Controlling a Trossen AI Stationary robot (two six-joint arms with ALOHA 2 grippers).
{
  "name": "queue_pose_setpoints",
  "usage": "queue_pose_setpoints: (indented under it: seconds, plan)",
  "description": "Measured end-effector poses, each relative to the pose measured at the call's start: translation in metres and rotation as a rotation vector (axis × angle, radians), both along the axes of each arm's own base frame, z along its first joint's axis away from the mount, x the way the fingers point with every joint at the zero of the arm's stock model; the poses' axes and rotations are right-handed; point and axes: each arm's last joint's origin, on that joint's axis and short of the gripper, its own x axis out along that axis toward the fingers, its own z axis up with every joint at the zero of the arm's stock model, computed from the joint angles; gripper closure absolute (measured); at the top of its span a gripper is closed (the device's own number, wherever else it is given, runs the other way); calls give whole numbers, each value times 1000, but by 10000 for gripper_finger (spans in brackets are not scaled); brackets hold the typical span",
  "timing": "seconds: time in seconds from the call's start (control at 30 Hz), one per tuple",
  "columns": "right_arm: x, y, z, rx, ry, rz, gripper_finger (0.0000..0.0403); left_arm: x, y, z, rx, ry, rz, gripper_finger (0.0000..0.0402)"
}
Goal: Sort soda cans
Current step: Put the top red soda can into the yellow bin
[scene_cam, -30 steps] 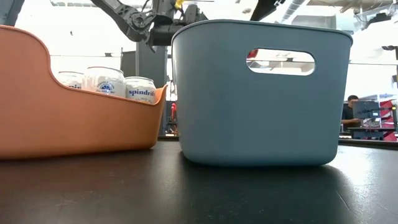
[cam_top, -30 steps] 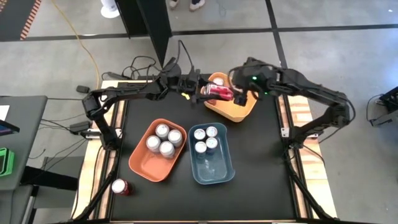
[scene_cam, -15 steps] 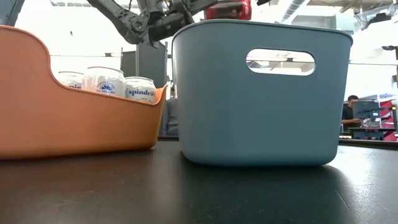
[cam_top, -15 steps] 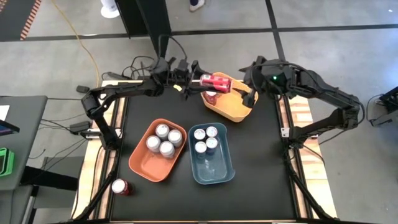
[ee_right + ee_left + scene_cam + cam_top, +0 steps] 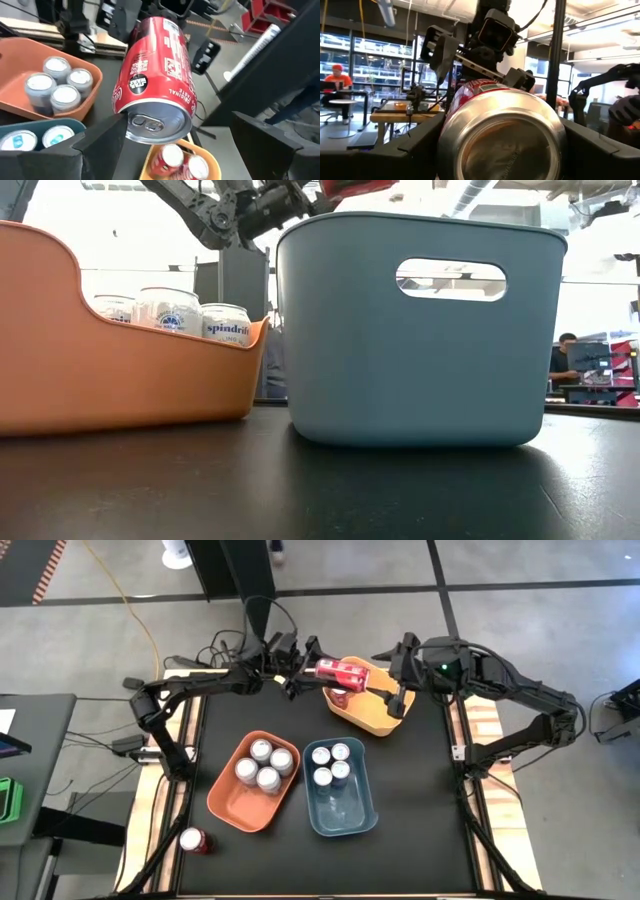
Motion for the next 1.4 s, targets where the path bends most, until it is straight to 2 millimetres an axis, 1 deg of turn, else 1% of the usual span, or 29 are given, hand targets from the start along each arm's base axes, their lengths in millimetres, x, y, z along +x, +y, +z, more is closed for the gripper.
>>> queue_pose_setpoints:
  seconds: [0.07,0.17,0.27,0.43,0.53,0.63,0.73,0.87,1.0,1.2,1.4]
  plan:
    - [2,0,-3,-3,-12,20,34,0,0,0,3,-2,-3,95]
    - [-1,0,-2,-18,-13,26,30,0,0,0,-6,1,-7,95]
    - [-8,2,3,-37,-38,35,27,0,0,1,-11,-5,0,95]
    - [-26,5,13,-48,-80,48,13,0,1,0,-24,2,15,95]
    - [-33,4,12,-32,-66,34,5,0,1,0,-16,-6,10,95]
    - [-34,4,9,9,-45,14,4,0,0,0,-14,-7,7,95]
    - [-25,3,3,24,-22,12,4,-1,0,1,-7,-19,6,95]
    - [-9,1,-7,27,19,16,3,-1,0,2,-7,-28,4,95]
    - [0,0,-8,15,-2,19,3,-2,-1,3,-5,-38,2,95]
    - [5,-2,-6,0,-25,20,3,-2,-1,4,-8,-42,-1,95]
    - [20,-5,-14,-8,-2,24,3,-2,-1,4,-9,-45,-2,95]
